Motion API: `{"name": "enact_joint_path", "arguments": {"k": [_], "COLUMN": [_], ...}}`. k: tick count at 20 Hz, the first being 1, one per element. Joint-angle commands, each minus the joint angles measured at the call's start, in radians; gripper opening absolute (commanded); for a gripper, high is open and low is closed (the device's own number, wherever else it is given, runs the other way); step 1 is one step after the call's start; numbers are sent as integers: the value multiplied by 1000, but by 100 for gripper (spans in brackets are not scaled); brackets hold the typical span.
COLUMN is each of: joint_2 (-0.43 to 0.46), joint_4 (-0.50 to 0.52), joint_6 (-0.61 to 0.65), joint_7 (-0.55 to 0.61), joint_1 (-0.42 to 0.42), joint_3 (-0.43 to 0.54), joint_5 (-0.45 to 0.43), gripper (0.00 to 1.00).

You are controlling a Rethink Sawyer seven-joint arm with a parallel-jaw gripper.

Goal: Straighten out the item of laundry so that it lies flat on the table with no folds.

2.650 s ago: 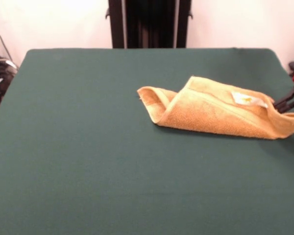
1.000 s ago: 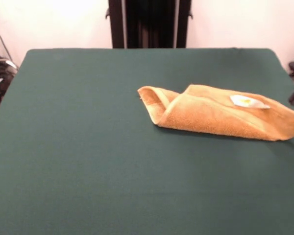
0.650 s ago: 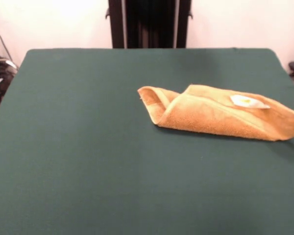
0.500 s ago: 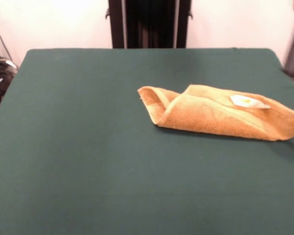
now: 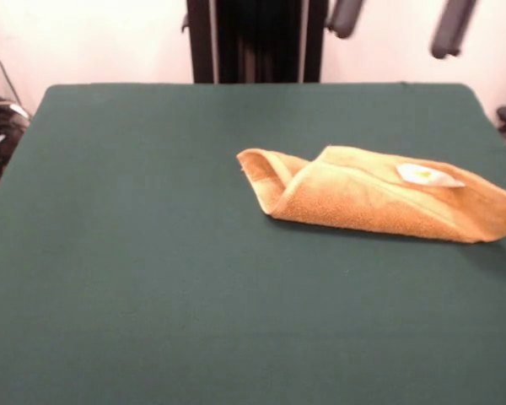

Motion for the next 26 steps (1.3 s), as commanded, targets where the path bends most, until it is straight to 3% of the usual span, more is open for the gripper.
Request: {"name": "enact_joint_path", "arguments": {"k": [1,12,20,26], "joint_2": [-15,-101,-174,-253], "joint_4": [209,375,490,624], "joint_6": [180,182,258,233], "joint_7": [-358,-417,-371,-306], "joint_1": [-8,-215,-289,-353], "joint_3": [240,512,552,567], "joint_5": [-87,-91,-134,-123], "gripper": [100,100,100,100]}}
